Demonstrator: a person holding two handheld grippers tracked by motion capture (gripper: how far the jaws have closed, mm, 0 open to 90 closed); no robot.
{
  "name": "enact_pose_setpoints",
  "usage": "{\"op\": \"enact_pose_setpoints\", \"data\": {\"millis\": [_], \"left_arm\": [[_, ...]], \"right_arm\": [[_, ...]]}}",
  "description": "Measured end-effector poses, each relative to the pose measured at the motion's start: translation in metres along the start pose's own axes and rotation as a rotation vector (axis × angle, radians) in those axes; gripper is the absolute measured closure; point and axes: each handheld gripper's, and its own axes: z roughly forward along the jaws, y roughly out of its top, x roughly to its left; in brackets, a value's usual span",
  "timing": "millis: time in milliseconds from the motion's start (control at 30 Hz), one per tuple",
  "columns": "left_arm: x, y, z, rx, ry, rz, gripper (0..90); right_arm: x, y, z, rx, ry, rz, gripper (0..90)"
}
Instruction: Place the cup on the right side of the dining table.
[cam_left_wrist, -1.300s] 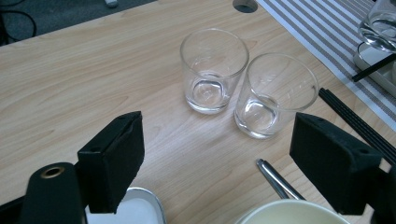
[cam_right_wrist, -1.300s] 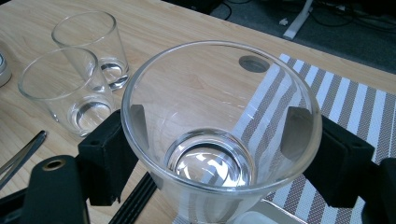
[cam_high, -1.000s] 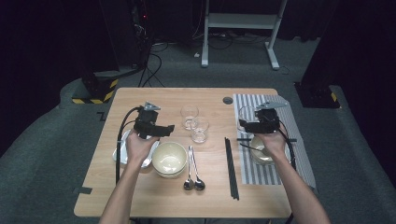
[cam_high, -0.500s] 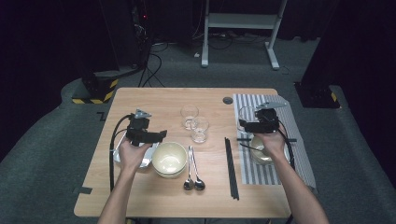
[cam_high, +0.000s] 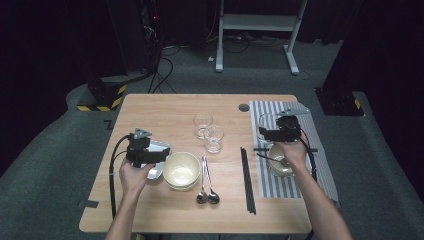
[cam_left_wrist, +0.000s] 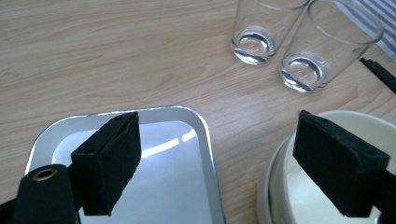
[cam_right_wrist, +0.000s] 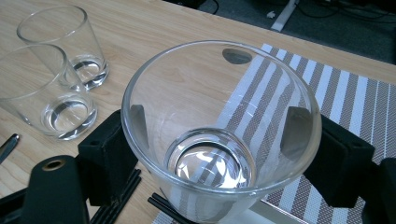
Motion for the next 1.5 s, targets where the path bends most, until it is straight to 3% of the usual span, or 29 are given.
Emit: {"op": "enact_pose_setpoints", "data": {"millis": [267,667,900,1133,1500], "left_arm": [[0.006,-0.02,-0.004,-0.016,0.028,-0.033,15.8],[0.016,-0.052,-0.01,-0.027,0.033,-0.101,15.9],[0.018,-0.068,-0.013,-0.025,0.043,-0.108,15.7],[0.02,-0.087,-0.014,-0.017,0.029,-0.14,15.7],[0.017,-0.102,-0.013,-0.008,0.023,-0.146,15.6]], "right_arm": [[-0.002,0.0,0.003,0.006,-0.008,0.004,19.4],[-0.012,-0.003,0.003,0.01,-0.029,0.032,19.3],[-0.013,-0.003,0.002,0.007,-0.033,0.036,19.3],[-0.014,-0.003,0.003,0.006,-0.038,0.037,19.3],[-0.023,-0.005,0.007,0.016,-0.056,0.063,19.3]]}}
